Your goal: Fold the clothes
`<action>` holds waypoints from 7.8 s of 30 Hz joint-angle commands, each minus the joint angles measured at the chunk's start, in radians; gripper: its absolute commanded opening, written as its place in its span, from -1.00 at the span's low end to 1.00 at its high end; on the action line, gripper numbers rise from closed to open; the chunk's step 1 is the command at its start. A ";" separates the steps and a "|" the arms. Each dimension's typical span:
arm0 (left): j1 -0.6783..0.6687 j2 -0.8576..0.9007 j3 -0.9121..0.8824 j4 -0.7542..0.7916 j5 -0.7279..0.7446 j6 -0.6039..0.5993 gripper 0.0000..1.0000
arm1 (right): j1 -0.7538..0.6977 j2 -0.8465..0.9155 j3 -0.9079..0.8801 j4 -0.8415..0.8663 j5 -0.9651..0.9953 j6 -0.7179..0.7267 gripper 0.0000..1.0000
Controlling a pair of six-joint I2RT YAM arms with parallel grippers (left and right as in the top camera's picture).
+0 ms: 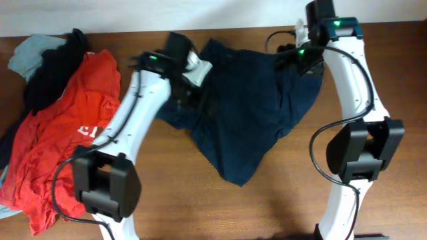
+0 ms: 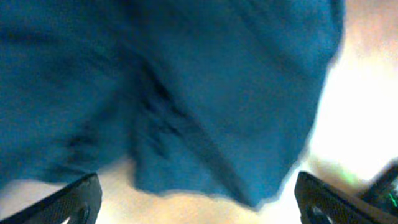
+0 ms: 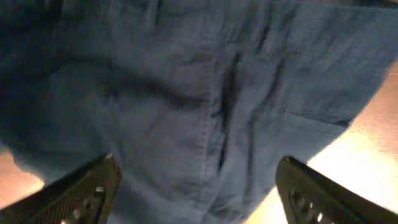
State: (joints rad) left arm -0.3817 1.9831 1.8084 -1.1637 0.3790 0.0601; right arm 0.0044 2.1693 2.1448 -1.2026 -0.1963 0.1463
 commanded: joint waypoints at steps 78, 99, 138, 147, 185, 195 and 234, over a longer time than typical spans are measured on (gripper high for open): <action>-0.141 -0.303 -0.188 -0.013 -0.447 -0.408 0.32 | 0.015 0.345 0.014 0.320 0.242 0.081 0.06; -0.141 -0.303 -0.188 -0.007 -0.447 -0.408 0.32 | -0.068 0.343 0.425 -0.031 0.169 0.105 -0.92; -0.452 -0.137 -0.417 0.427 -0.162 0.078 0.74 | -0.266 0.343 0.592 -0.204 -0.126 0.139 -0.92; -0.531 -0.080 -0.417 0.583 -0.258 0.137 0.74 | -0.282 0.343 0.592 -0.208 -0.126 0.138 -0.92; -0.669 0.108 -0.399 0.729 -0.840 -0.028 -0.98 | -0.360 0.343 0.592 -0.259 -0.167 0.040 -0.92; -0.438 -0.075 -0.331 0.563 -0.895 -0.102 -0.99 | -0.369 0.343 0.592 -0.267 -0.185 0.022 -0.92; -0.083 -0.497 -0.270 0.431 -0.950 0.133 -0.99 | -0.388 0.029 0.805 -0.496 -0.269 -0.127 -0.92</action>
State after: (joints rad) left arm -0.5232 1.5196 1.5375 -0.6594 -0.4198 0.2333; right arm -0.3359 2.1941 2.9456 -1.6932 -0.6117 0.0593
